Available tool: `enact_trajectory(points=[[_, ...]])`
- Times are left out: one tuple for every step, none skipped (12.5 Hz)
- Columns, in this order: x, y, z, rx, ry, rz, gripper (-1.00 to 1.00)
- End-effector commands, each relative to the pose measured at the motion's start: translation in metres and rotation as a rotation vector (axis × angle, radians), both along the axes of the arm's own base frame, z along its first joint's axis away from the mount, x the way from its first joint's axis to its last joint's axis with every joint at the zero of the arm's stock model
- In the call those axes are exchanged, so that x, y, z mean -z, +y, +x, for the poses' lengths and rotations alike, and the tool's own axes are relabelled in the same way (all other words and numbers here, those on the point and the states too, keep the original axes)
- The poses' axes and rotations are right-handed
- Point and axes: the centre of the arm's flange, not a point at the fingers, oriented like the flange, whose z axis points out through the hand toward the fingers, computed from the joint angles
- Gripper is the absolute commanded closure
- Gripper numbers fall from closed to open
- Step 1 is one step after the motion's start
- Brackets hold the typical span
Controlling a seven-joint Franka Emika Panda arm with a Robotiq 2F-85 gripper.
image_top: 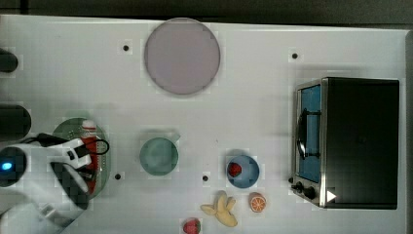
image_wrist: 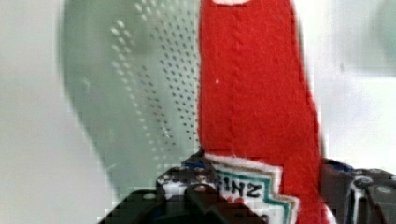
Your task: Pick ketchup from strainer and place it on the table
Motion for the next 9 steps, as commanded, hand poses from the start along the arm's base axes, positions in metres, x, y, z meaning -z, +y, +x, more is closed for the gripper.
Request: enact_trajectory(points=[[-0.073, -0.014, 0.03, -0.036, -0.068, 0.015, -0.25], [-0.085, -0.033, 0.042, -0.063, -0.073, 0.0, -0.25], [-0.095, -0.055, 0.056, -0.071, -0.078, -0.013, -0.25], [-0.103, -0.08, 0.071, -0.069, -0.083, -0.021, -0.25], [-0.107, -0.109, 0.086, -0.059, -0.092, -0.025, -0.25], [-0.11, -0.14, 0.101, -0.048, -0.098, -0.028, -0.25], [-0.11, -0.171, 0.113, -0.03, -0.101, -0.031, -0.25], [-0.108, -0.202, 0.123, -0.01, -0.099, -0.034, -0.25], [-0.106, -0.232, 0.13, 0.007, -0.095, -0.038, -0.25]])
